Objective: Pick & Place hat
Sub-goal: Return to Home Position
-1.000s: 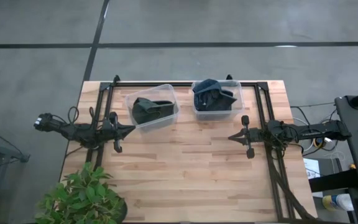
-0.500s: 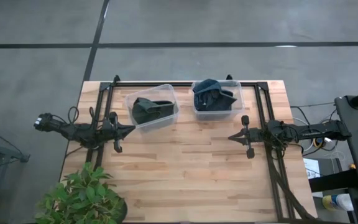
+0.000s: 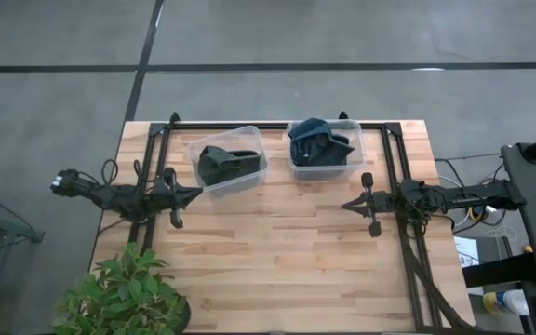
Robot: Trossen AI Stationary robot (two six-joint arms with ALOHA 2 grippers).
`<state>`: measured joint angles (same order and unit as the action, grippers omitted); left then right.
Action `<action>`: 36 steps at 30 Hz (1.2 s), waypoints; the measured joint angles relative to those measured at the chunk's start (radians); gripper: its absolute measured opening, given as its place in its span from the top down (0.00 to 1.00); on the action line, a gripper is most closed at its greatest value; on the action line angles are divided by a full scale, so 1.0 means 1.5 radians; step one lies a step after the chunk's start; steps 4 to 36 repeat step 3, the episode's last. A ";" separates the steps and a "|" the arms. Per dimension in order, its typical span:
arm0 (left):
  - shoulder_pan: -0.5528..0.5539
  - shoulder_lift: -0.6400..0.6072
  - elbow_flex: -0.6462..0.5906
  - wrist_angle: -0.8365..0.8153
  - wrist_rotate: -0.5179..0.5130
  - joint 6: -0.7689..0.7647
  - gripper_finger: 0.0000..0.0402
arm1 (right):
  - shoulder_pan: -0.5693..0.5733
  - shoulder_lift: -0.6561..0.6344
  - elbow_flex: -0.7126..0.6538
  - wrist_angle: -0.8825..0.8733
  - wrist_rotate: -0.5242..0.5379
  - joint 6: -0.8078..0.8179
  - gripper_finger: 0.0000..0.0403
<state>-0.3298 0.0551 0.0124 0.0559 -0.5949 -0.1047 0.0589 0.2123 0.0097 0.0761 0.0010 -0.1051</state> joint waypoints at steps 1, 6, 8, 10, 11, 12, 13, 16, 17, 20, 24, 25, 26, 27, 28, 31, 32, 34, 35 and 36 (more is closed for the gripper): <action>0.000 0.000 0.000 0.000 0.000 0.000 1.00 | 0.000 0.000 0.000 0.000 0.000 0.000 0.98; 0.000 0.000 0.000 0.000 0.000 0.000 1.00 | 0.000 0.000 0.000 0.000 0.000 0.000 0.98; 0.000 0.000 0.000 0.000 0.000 0.000 1.00 | 0.000 0.000 0.000 0.000 0.000 0.000 0.98; 0.000 0.000 0.000 0.000 0.000 0.000 1.00 | 0.000 0.000 0.000 0.000 0.000 0.000 0.98; 0.000 0.000 0.000 0.000 0.000 0.000 1.00 | 0.000 0.000 0.000 0.000 0.000 0.000 0.98; 0.000 0.000 0.000 0.000 0.000 0.000 1.00 | 0.000 0.000 0.000 0.000 0.000 0.000 0.98; 0.000 0.000 0.000 0.000 0.000 0.000 1.00 | 0.000 0.000 0.000 0.000 0.000 0.000 0.98; 0.000 0.000 0.000 0.000 0.000 0.000 1.00 | 0.000 0.000 0.000 0.000 0.000 0.000 0.98; 0.000 0.000 0.000 0.000 0.000 0.000 1.00 | 0.000 0.000 0.000 0.000 0.000 0.000 0.98; 0.000 0.000 0.000 0.000 0.000 0.000 1.00 | 0.000 0.000 0.000 0.000 0.000 0.000 0.98; 0.000 0.000 0.000 0.000 0.000 0.000 1.00 | 0.000 0.000 0.000 0.000 0.000 0.000 0.98; 0.000 0.000 0.000 0.000 0.000 0.000 1.00 | 0.000 0.000 0.000 0.000 0.000 0.000 0.98; 0.000 0.000 0.000 0.000 0.000 0.000 1.00 | 0.000 0.000 0.000 0.000 0.000 0.000 0.98; 0.000 0.000 0.000 0.000 0.000 0.000 1.00 | 0.000 0.000 0.000 0.000 0.000 0.000 0.98; 0.000 0.000 0.000 0.000 0.000 0.000 1.00 | 0.000 0.000 0.000 0.000 0.000 0.000 0.98; 0.000 0.000 0.000 0.000 0.000 0.000 1.00 | 0.000 0.000 0.000 0.000 0.000 0.000 0.98; 0.000 0.000 0.000 0.000 0.000 0.000 1.00 | 0.000 0.000 0.000 0.000 0.000 0.000 0.98; 0.000 0.000 0.000 0.000 0.000 0.000 1.00 | 0.000 0.000 0.000 0.000 0.000 0.000 0.98; 0.000 0.000 0.000 0.000 0.000 0.000 1.00 | 0.000 0.000 0.000 0.000 0.000 0.000 0.98; 0.000 0.000 0.000 0.000 0.000 0.000 1.00 | 0.000 0.000 0.000 0.000 0.000 0.000 0.98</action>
